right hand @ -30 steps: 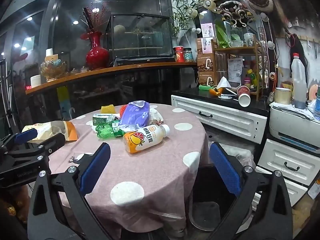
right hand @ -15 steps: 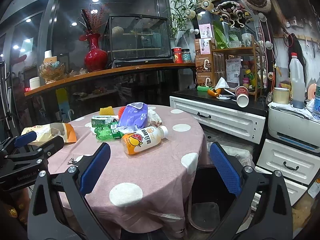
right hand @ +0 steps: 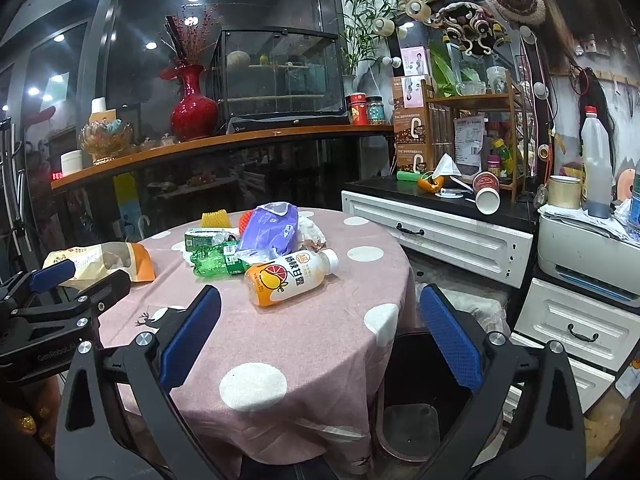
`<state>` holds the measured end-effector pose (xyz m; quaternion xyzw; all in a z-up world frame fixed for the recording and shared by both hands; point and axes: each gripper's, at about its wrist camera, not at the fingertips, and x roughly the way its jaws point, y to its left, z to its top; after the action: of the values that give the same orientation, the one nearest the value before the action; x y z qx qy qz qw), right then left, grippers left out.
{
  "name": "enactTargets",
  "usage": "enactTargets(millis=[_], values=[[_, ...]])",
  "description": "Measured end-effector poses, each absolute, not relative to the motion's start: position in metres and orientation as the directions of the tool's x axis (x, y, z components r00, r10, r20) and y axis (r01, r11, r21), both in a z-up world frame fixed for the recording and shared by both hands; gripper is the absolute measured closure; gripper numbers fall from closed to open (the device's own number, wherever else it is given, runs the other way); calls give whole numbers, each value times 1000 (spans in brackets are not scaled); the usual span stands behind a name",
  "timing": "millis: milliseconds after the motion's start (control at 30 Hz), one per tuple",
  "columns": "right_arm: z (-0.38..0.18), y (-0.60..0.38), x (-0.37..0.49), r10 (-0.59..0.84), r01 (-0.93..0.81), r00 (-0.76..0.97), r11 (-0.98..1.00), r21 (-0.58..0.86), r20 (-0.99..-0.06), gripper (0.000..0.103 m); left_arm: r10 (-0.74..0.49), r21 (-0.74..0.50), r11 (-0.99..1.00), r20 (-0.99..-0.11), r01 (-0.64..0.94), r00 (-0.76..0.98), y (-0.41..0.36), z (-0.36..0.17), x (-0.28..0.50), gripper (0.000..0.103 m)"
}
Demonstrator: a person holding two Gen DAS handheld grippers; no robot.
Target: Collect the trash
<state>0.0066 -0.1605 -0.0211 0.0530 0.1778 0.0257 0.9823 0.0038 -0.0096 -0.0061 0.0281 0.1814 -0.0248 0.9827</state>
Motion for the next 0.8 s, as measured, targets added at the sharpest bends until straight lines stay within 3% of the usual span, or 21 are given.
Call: enactTargets(millis=[800], values=[[-25,-157,5,75,-37,936,993,116,-343,5,-38,44,997,-365,58,930,-9,-10,2,5]])
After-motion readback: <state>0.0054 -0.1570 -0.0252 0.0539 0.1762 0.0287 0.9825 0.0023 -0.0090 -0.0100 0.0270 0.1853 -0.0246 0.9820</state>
